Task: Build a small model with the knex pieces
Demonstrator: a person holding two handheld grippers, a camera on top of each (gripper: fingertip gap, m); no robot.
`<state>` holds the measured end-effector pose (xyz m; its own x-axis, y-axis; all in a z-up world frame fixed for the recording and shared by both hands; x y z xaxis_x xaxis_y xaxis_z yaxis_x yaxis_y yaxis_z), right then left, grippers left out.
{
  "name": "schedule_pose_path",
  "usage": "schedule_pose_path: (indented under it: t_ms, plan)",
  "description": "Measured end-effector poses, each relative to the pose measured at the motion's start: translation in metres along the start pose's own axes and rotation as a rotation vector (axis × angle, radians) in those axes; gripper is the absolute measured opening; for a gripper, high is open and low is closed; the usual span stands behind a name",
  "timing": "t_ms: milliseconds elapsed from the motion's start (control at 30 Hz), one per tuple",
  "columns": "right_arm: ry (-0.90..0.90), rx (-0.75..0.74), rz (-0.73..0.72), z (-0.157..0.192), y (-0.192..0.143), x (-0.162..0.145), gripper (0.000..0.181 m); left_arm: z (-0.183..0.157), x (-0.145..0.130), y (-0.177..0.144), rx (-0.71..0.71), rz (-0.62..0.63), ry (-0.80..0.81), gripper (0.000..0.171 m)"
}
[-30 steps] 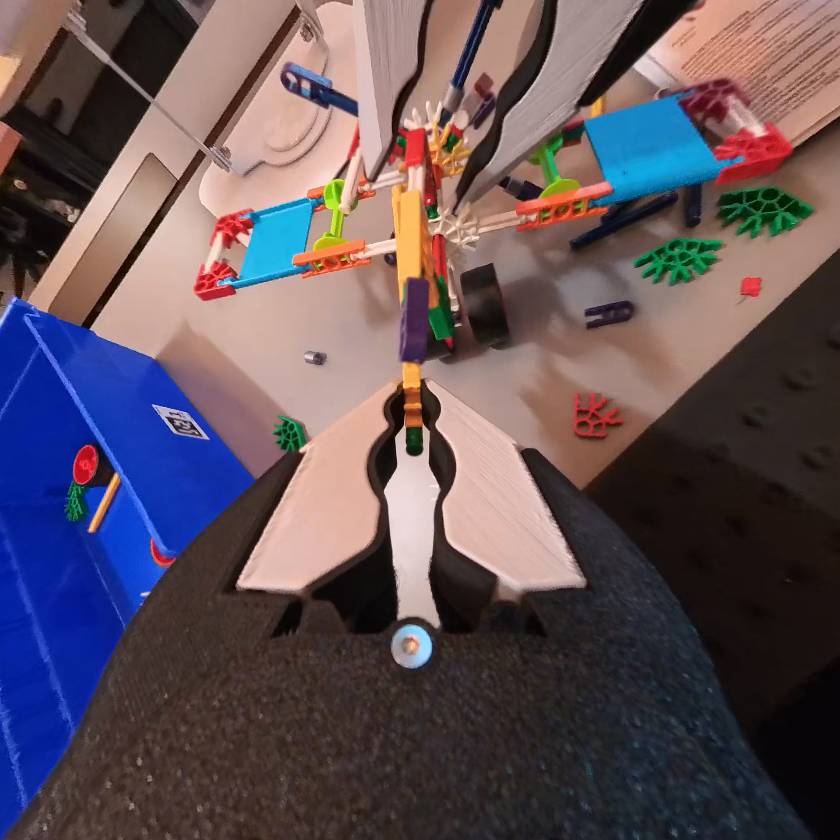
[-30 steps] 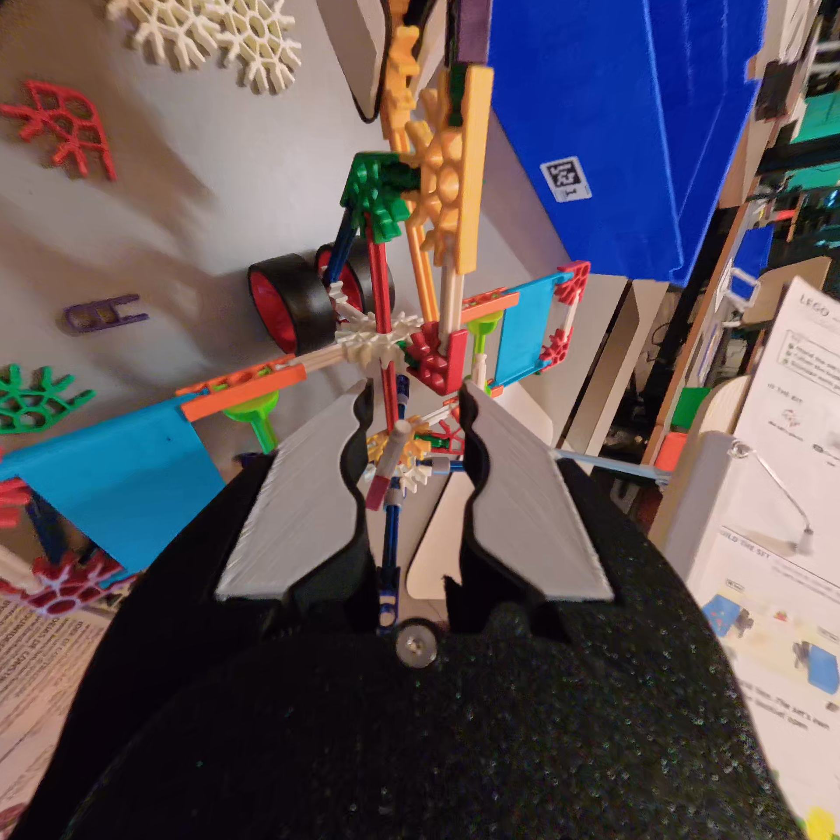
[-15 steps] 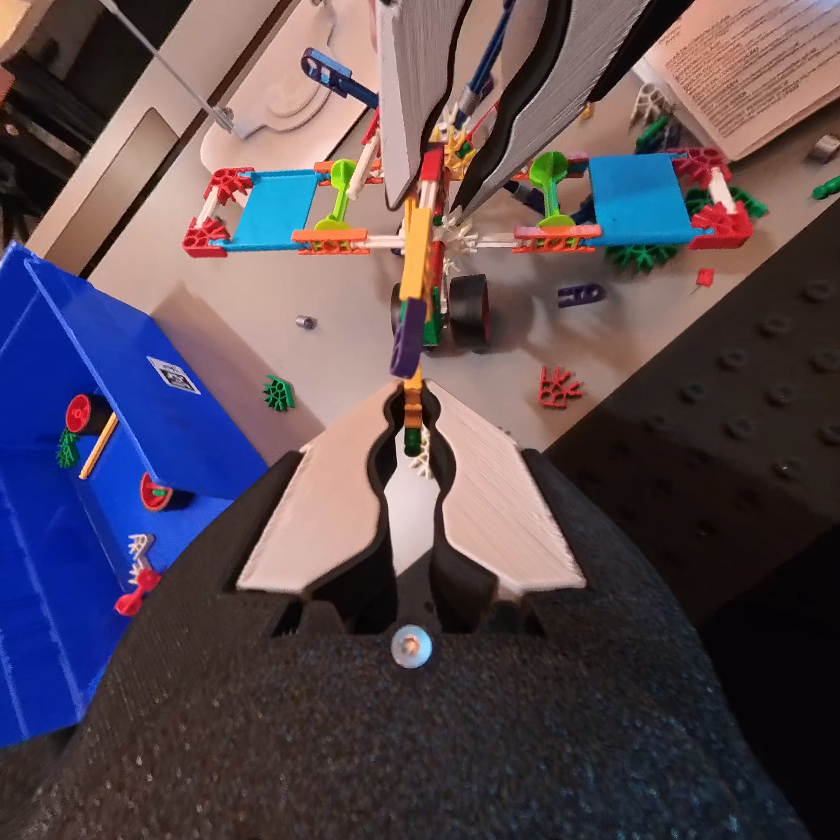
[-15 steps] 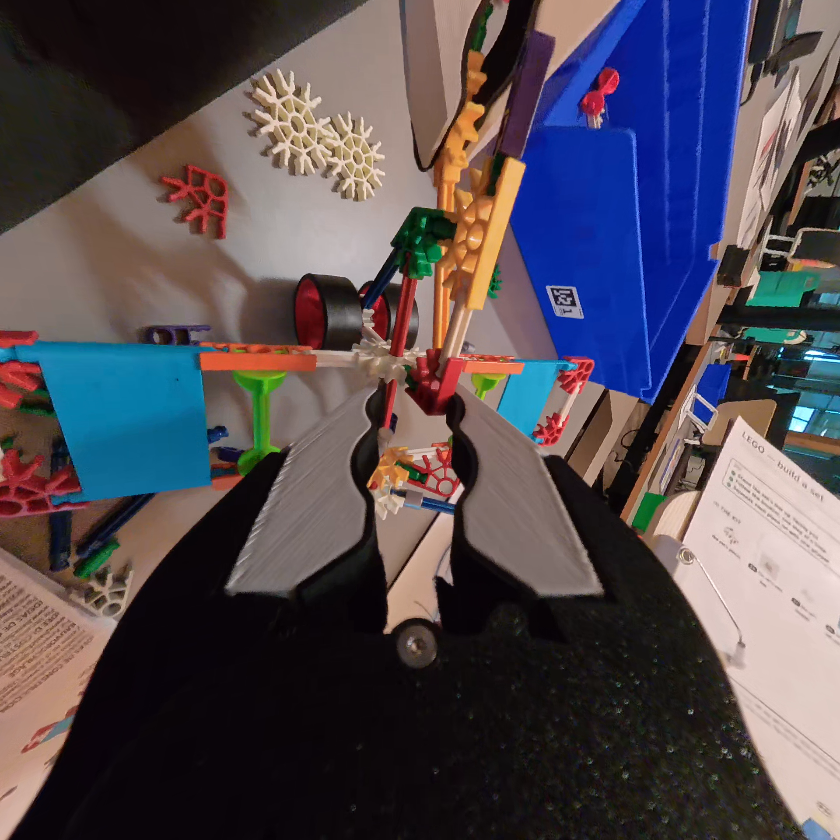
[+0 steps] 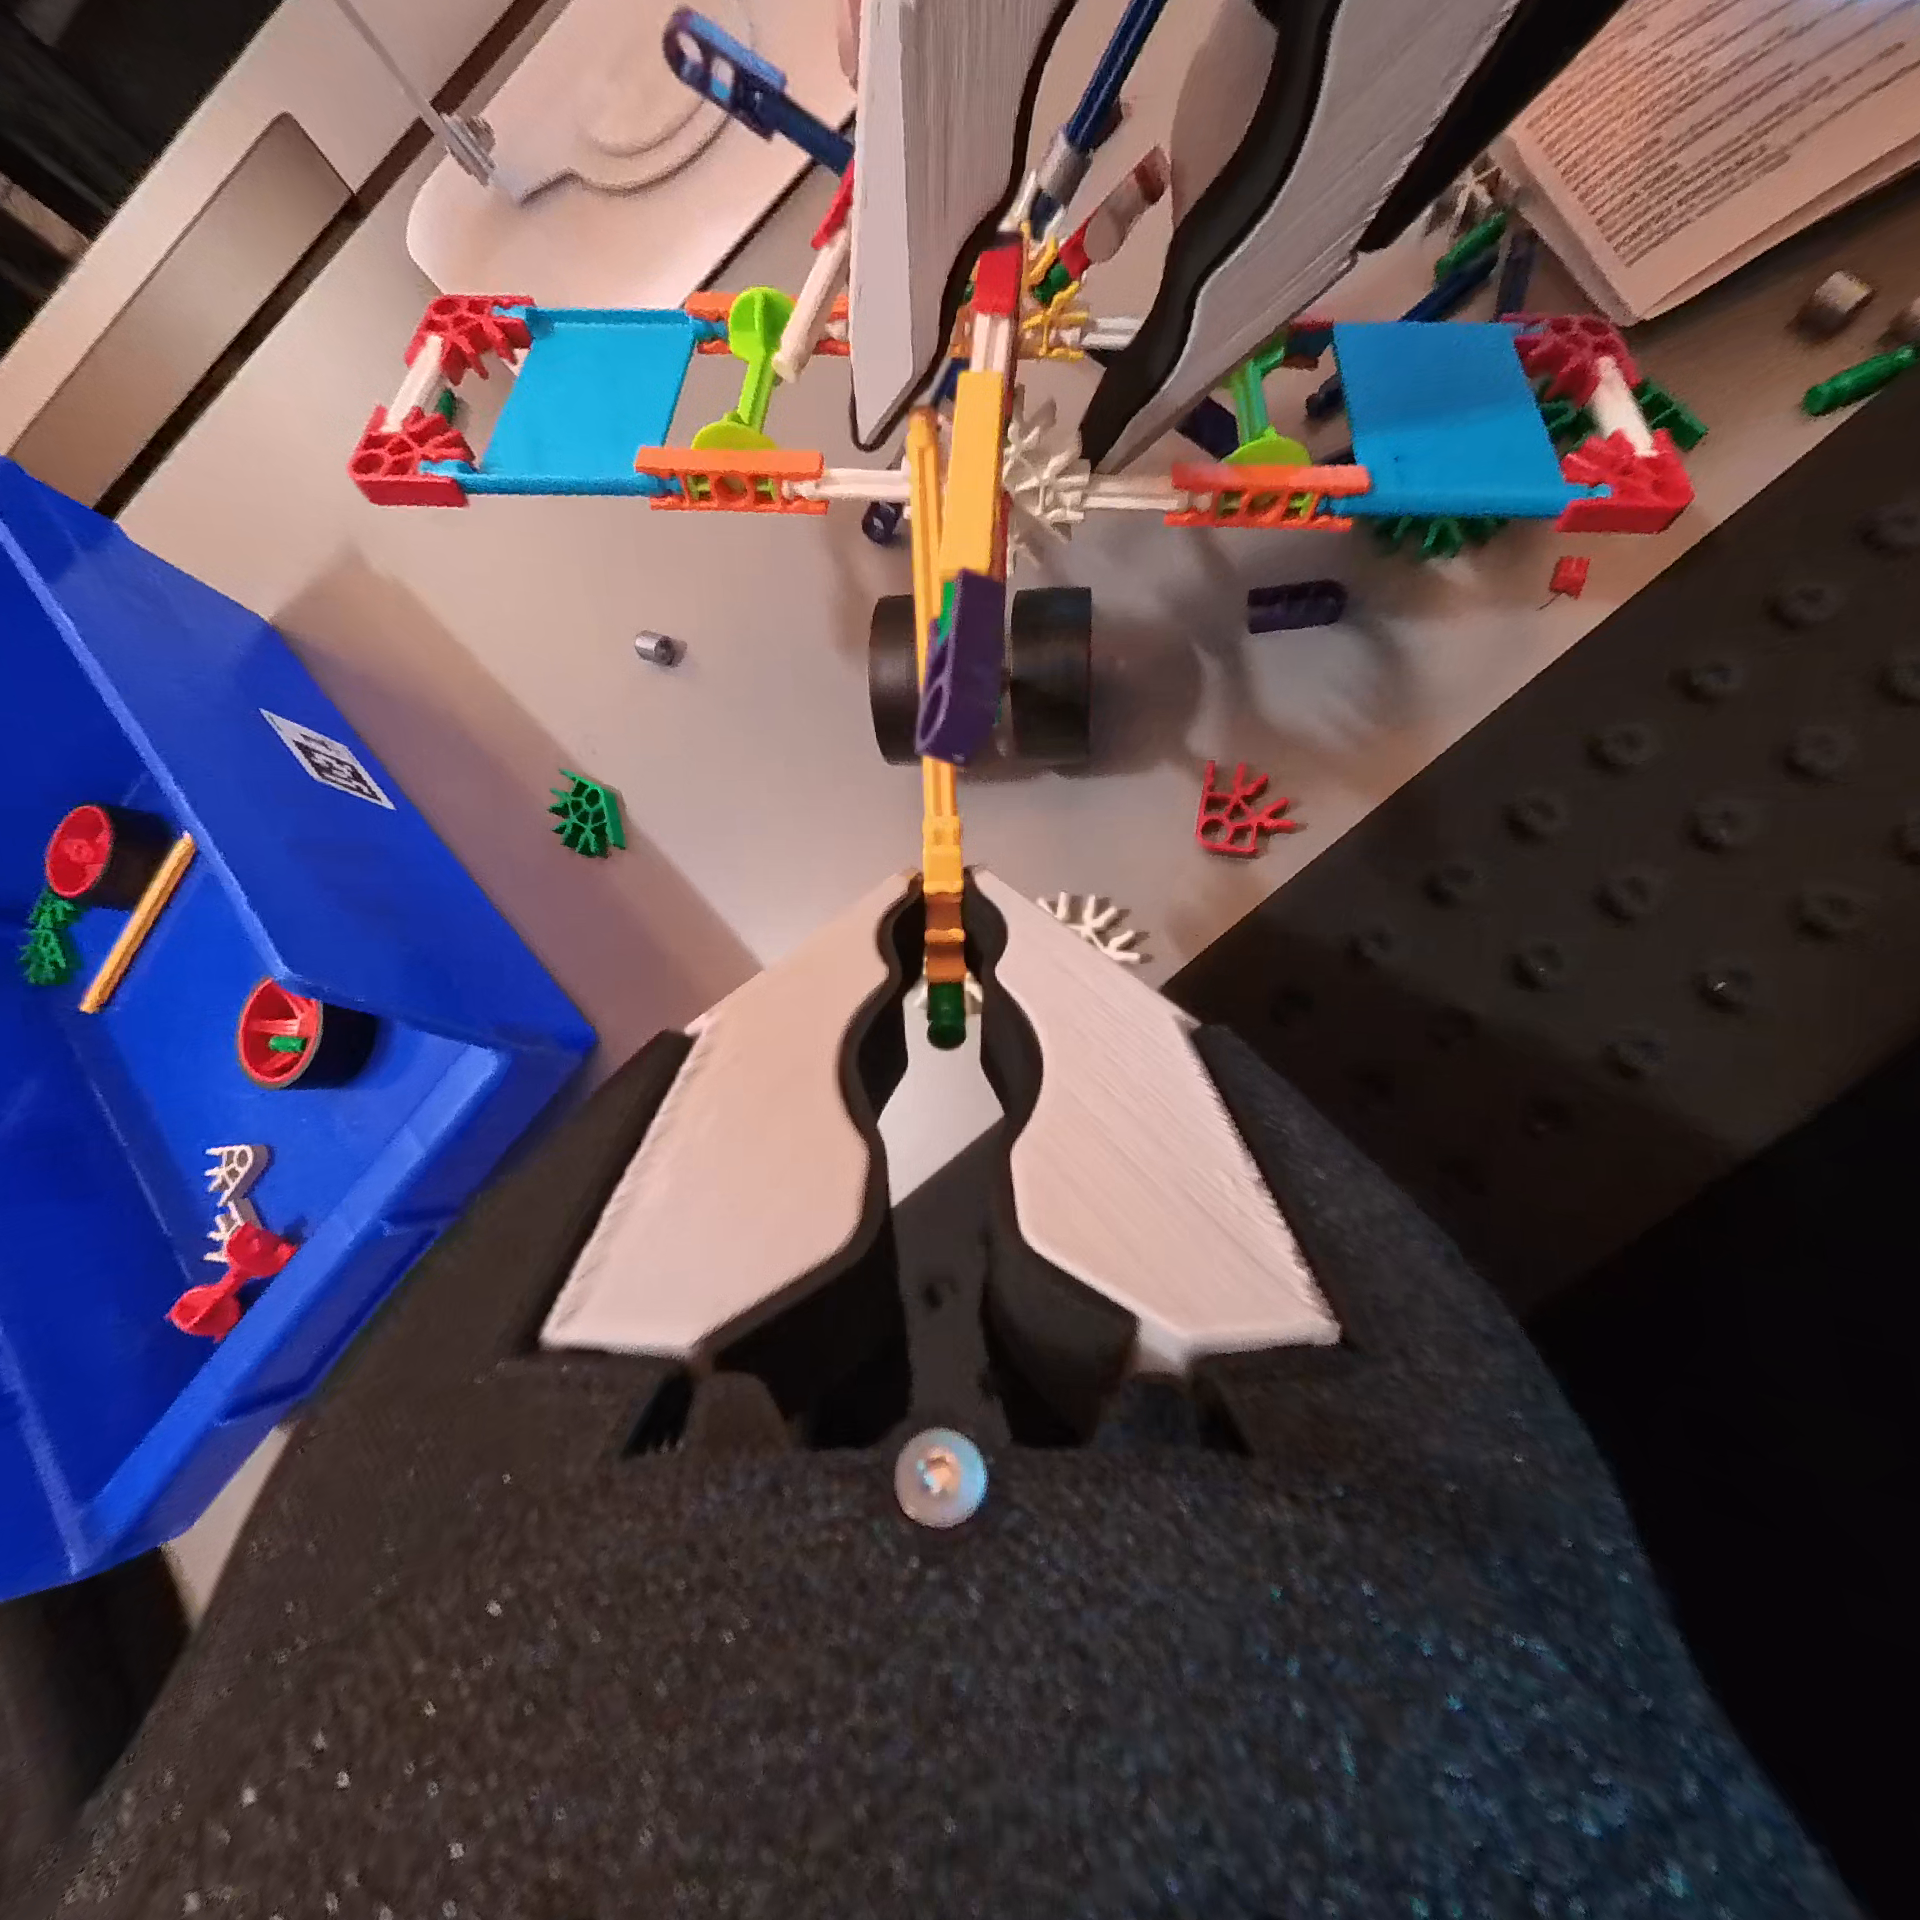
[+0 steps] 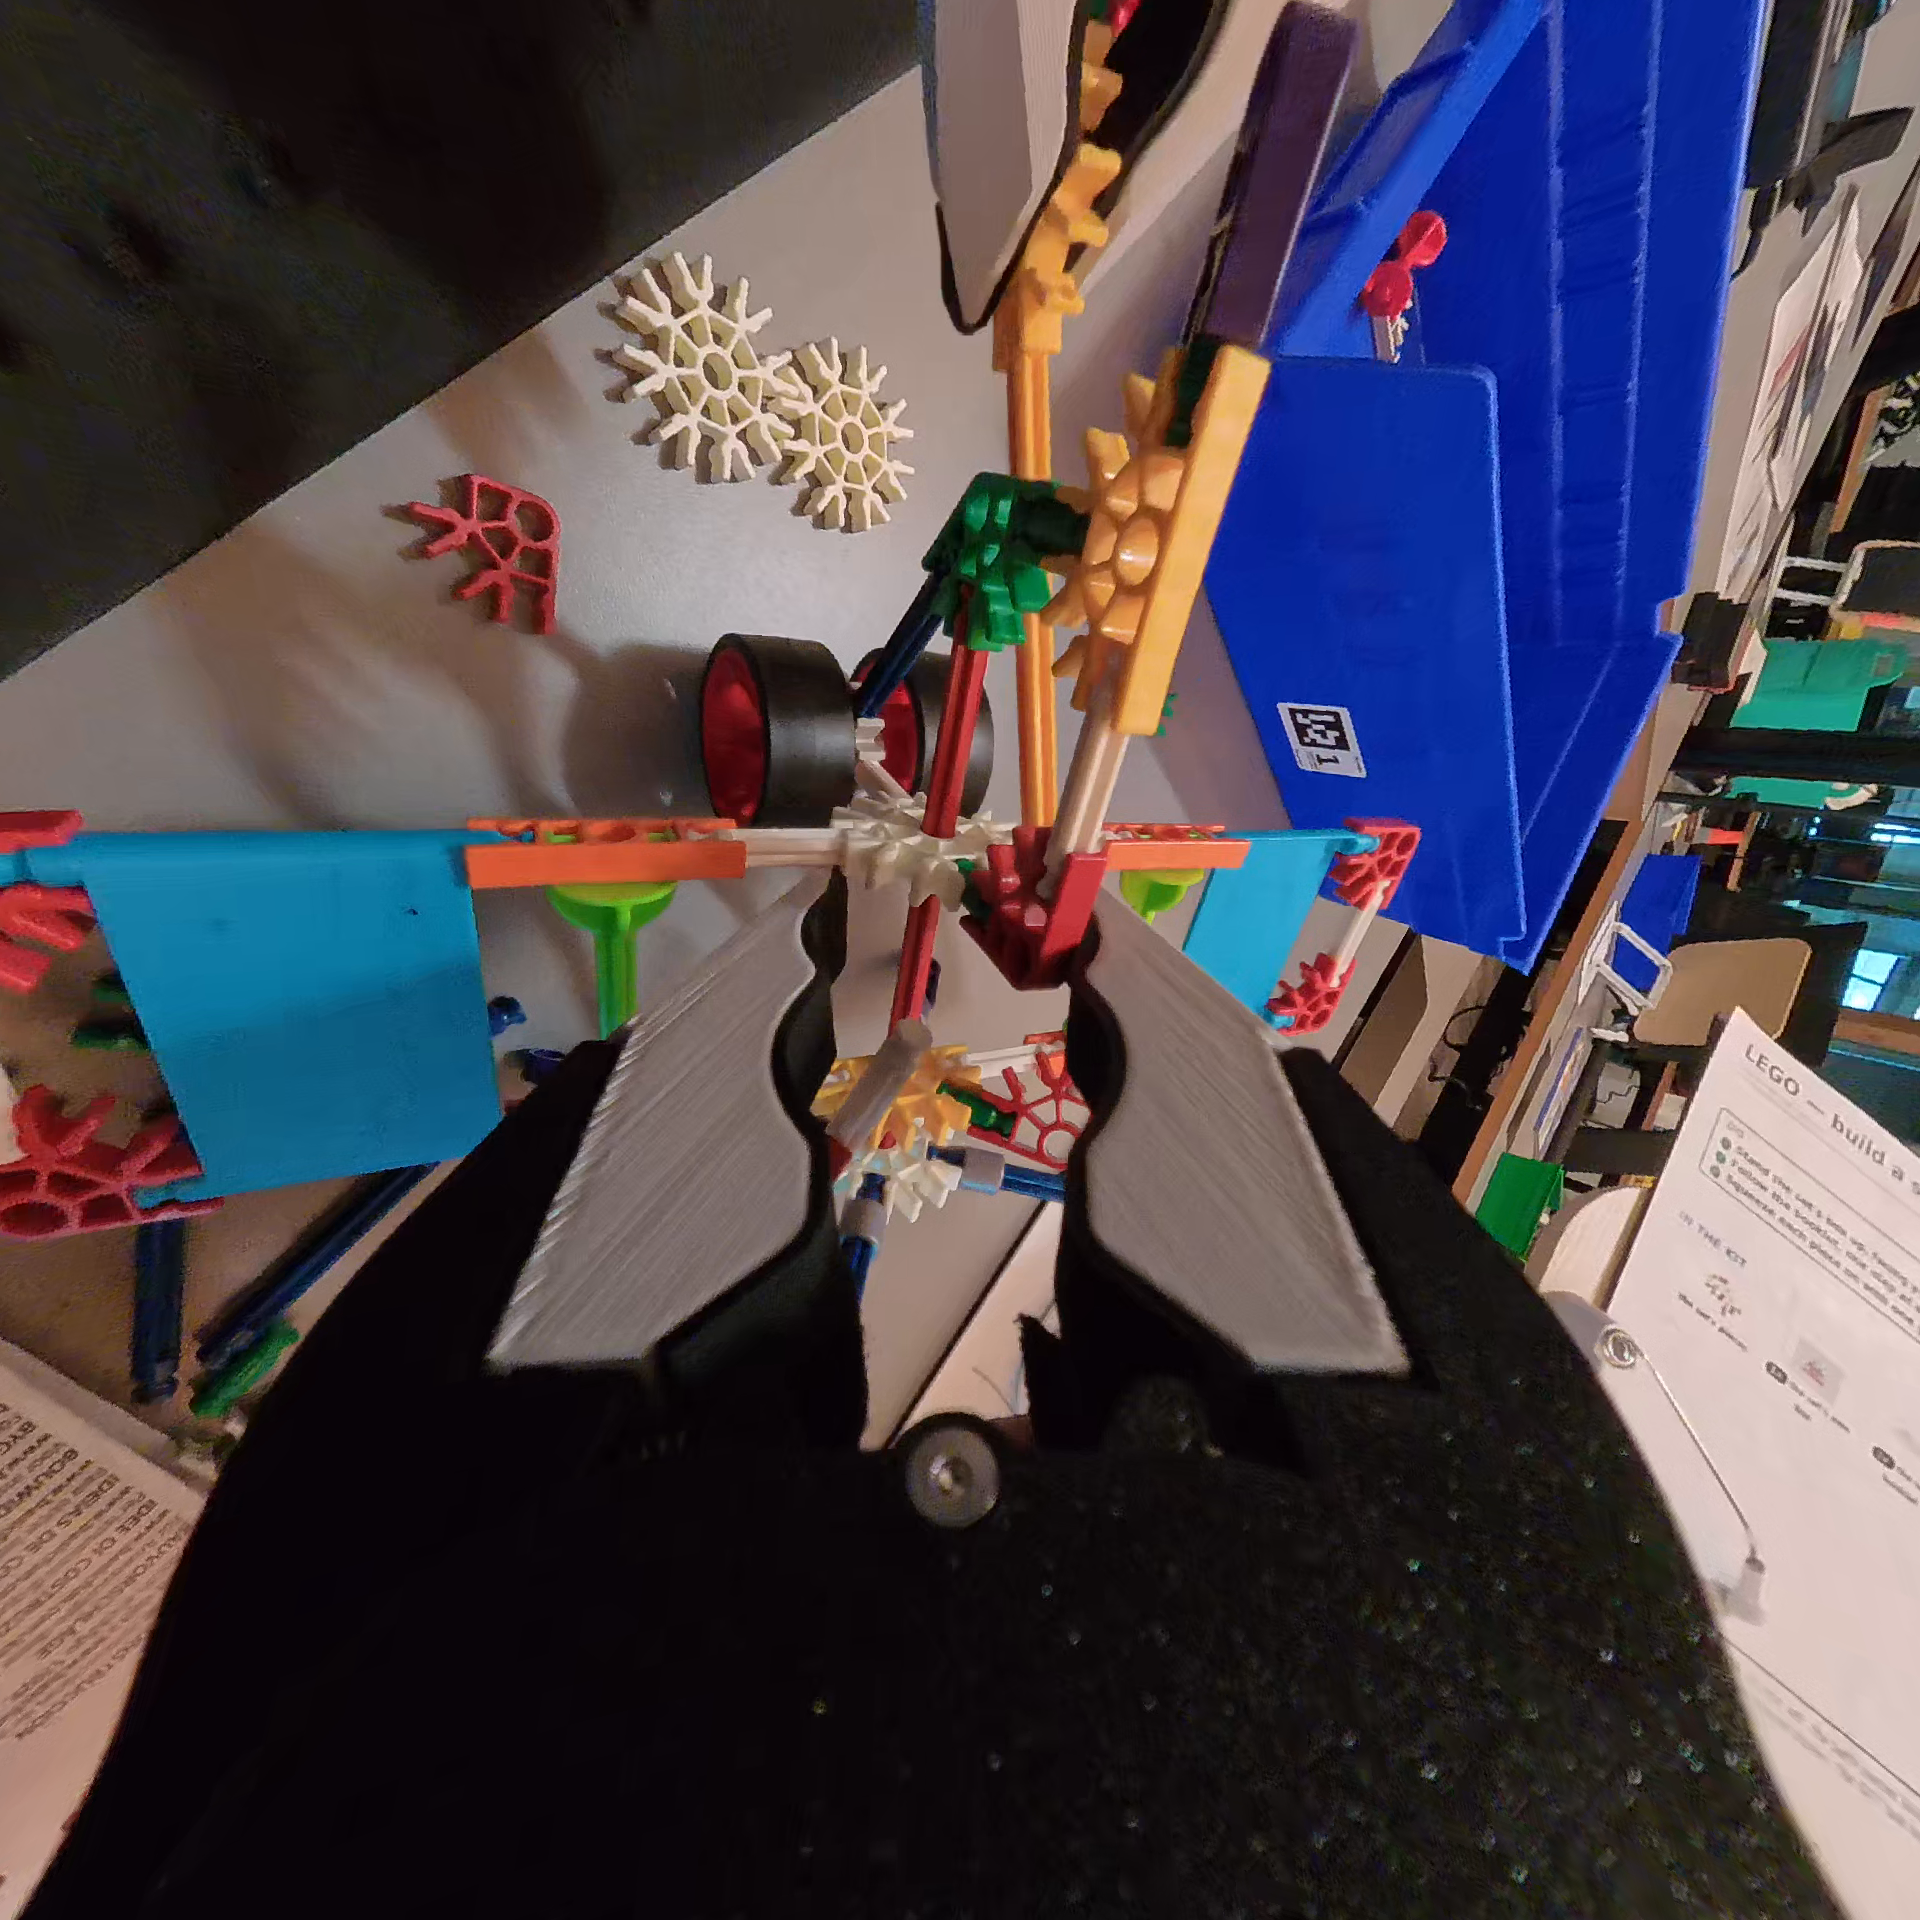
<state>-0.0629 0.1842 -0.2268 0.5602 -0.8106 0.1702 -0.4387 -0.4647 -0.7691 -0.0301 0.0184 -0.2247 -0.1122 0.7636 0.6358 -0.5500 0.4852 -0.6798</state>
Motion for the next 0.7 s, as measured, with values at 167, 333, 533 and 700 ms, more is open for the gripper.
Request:
schedule_pose_path:
  t_ms: [167,333,533,700]
  plan:
    - [0.010,-0.023,0.002,0.001,0.000,-0.001,0.047,0.000,0.002,0.001,-0.023,0.026,0.018,0.005]
    - [-0.005,-0.044,-0.030,0.002,-0.003,0.000,0.043,0.003,0.005,0.001,-0.027,0.055,0.028,0.005]
    - [0.011,-0.055,-0.043,0.004,-0.004,-0.003,0.041,0.004,0.008,0.002,-0.038,0.063,0.033,0.005]
    - [0.045,-0.058,-0.061,0.006,-0.004,-0.002,0.039,0.006,0.012,0.003,-0.046,0.068,0.049,0.005]
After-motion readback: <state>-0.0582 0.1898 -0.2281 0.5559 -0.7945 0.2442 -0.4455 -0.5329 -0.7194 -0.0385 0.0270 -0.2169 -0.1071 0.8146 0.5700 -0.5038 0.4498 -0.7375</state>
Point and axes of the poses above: each gripper's, where its closed fingertips meet, y out along the fingers, x out of its top, z = x × y across the jaws, the point moved 9 cm from there along -y, back along the fingers, and after that the axes turned 5 degrees about x, right-handed, at the moved point
